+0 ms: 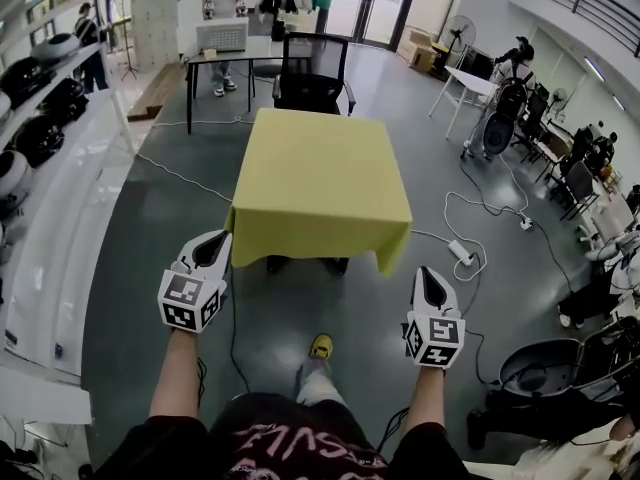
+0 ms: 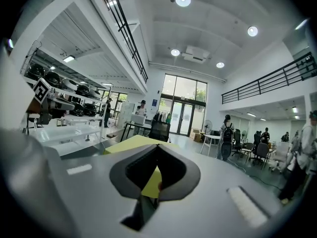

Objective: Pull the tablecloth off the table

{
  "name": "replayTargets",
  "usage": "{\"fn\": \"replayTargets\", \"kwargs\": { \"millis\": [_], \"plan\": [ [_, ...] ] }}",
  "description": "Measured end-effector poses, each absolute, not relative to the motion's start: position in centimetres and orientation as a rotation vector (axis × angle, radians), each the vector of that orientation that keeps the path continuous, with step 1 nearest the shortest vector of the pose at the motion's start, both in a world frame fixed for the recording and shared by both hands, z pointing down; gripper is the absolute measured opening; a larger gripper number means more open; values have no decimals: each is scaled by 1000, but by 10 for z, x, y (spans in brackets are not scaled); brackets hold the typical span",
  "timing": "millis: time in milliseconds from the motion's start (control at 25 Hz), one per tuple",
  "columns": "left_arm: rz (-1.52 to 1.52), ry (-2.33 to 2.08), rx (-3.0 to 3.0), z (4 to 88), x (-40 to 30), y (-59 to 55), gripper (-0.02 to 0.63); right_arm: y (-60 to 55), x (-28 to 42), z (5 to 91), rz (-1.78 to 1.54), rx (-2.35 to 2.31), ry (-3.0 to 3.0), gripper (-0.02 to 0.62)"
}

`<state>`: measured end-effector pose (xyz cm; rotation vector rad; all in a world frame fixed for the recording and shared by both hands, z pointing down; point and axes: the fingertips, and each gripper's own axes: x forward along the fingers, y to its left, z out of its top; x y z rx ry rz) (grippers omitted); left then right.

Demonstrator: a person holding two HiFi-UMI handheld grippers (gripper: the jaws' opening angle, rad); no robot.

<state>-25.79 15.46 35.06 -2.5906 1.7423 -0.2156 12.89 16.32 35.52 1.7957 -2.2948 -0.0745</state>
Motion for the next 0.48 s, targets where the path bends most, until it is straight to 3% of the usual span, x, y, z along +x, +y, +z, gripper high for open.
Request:
{"fn": "replayTargets", "kwargs": {
  "millis": [480],
  "plan": [
    [-310, 1777, -2571, 370, -242, 28, 6, 19, 159, 385, -69, 1704, -2292, 12]
  ]
}}
